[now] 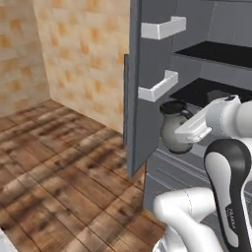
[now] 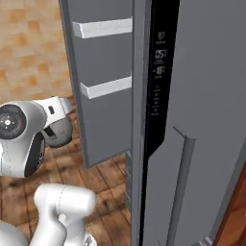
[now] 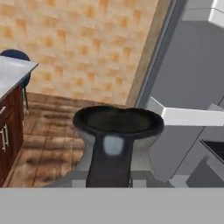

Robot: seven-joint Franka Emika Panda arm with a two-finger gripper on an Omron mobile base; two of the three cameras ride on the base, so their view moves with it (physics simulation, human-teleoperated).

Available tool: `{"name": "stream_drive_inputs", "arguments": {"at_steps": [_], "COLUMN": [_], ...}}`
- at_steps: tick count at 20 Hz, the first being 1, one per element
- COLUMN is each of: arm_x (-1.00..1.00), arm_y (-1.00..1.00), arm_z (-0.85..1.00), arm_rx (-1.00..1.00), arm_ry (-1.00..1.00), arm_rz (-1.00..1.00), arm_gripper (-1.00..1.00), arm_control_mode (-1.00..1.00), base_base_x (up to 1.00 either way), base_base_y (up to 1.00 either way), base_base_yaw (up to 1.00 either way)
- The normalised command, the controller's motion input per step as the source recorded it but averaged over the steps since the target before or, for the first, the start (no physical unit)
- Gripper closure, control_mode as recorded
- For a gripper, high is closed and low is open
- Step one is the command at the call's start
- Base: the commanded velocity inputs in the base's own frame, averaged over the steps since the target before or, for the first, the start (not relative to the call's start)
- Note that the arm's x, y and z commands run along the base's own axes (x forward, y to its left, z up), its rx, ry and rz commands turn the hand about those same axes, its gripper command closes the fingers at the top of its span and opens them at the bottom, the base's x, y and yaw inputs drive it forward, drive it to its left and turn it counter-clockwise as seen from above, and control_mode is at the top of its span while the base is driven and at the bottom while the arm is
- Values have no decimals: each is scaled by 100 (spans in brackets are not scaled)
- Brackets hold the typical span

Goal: Move the tupperware and orange from the top shelf to the second highest shelf to make space. Then, place the pitcher from the counter on the cleared top shelf.

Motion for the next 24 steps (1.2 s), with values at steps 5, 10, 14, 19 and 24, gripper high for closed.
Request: {"name": "stream_drive_inputs", "arguments": {"at_steps": [5,10,14,19,24], "arm_x": [0,0,0,0,0], "arm_y": [0,0,0,0,0], "arm_z": [0,0,0,0,0], "arm_rx": [0,0,0,0,0], "arm_ry": [0,0,0,0,0], "arm_rz": [0,0,0,0,0], "arm_gripper": [100,100,100,100,100], "arm_control_mode": [100,100,100,100,100], "base_base_x": [45,49,52,53,43], "base_base_y": [2,16,26,16,16], "base_base_yaw": [-48,-49,-47,-47,-46]}}
